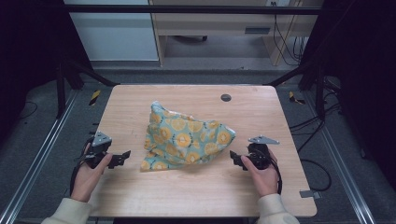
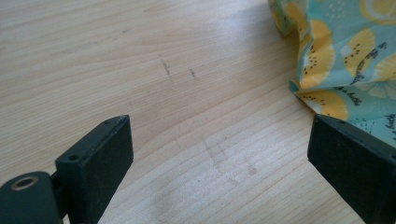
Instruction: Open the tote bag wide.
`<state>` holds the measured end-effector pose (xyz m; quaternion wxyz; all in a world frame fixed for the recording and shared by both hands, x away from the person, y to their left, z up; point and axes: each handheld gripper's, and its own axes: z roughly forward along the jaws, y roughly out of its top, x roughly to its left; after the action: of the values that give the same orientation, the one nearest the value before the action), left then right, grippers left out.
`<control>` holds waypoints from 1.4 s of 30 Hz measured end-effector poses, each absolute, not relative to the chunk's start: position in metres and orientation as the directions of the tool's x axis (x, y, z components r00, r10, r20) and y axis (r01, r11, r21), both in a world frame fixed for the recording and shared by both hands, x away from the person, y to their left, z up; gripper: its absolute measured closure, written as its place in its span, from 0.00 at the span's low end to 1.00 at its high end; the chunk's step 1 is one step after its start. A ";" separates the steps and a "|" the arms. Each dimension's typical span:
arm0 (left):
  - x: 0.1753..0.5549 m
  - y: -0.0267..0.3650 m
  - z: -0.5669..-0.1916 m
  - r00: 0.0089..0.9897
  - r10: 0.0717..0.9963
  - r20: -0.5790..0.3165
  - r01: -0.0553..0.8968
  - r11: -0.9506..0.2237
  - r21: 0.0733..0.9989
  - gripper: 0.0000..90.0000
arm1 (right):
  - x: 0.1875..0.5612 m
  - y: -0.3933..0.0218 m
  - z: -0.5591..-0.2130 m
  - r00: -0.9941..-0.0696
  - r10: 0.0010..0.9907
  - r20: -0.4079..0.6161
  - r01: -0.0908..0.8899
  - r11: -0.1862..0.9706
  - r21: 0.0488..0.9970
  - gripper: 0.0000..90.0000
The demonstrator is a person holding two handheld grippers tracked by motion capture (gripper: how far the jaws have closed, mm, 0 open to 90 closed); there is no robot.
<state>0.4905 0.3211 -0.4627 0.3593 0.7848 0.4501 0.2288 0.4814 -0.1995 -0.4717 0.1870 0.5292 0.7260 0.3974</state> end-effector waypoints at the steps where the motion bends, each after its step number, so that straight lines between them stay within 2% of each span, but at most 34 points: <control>1: 0.490 0.320 -0.463 0.490 0.871 0.036 0.541 -0.337 0.771 0.07 | 0.481 -0.199 -0.471 -0.369 0.918 0.148 0.619 0.124 0.776 0.13; 9: 0.492 0.322 -0.464 0.475 0.878 0.049 0.555 -0.343 0.758 0.07 | 0.482 -0.197 -0.466 -0.388 0.915 0.113 0.596 0.155 0.787 0.12; 17: 0.493 0.322 -0.465 0.474 0.879 0.051 0.557 -0.344 0.755 0.07 | 0.480 -0.193 -0.454 -0.422 0.904 0.068 0.555 0.198 0.808 0.17; 21: 0.494 0.318 -0.466 0.482 0.874 0.061 0.557 -0.359 0.749 0.07 | 0.479 -0.191 -0.443 -0.438 0.897 0.053 0.536 0.213 0.817 0.18; 25: 0.494 0.317 -0.468 0.486 0.871 0.078 0.565 -0.380 0.732 0.07 | 0.481 -0.182 -0.415 -0.478 0.877 0.051 0.491 0.218 0.843 0.19; 33: 0.493 0.317 -0.467 0.484 0.871 0.082 0.563 -0.382 0.733 0.07 | 0.512 -0.155 -0.388 -0.545 0.837 0.050 0.493 0.271 0.827 0.19; 38: 0.493 0.317 -0.467 0.484 0.871 0.087 0.564 -0.386 0.730 0.07 | 0.538 -0.141 -0.392 -0.571 0.816 0.085 0.540 0.295 0.788 0.20; 39: 0.493 0.317 -0.467 0.483 0.872 0.086 0.563 -0.384 0.732 0.07 | 0.541 -0.138 -0.394 -0.576 0.812 0.096 0.551 0.298 0.779 0.22; 41: 0.493 0.316 -0.467 0.486 0.869 0.088 0.563 -0.388 0.730 0.07 | 0.544 -0.135 -0.397 -0.587 0.803 0.103 0.561 0.311 0.767 0.32; 42: 0.492 0.316 -0.467 0.486 0.869 0.089 0.562 -0.389 0.730 0.07 | 0.545 -0.132 -0.398 -0.610 0.786 0.103 0.550 0.325 0.769 0.55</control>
<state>0.4925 0.3162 -0.4673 0.3241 0.7987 0.4479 0.2373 0.5454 -0.1324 -0.3981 0.1461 0.4169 0.8008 0.4044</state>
